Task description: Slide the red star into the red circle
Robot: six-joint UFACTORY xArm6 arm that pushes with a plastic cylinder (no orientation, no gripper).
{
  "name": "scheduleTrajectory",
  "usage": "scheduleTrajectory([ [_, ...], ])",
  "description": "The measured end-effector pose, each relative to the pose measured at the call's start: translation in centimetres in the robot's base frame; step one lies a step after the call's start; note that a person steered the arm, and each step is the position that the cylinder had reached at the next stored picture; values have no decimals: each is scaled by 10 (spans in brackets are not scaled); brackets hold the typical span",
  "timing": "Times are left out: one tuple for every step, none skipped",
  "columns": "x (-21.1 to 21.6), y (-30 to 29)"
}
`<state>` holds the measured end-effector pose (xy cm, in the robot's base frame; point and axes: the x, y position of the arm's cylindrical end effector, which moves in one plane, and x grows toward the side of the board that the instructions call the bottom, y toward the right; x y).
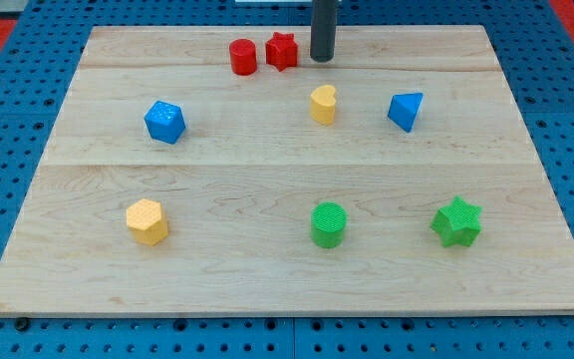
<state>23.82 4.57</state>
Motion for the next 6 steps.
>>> scheduleTrajectory([
  [-4, -14],
  [10, -32],
  [13, -66],
  [13, -70],
  [14, -61],
  [20, -45],
])
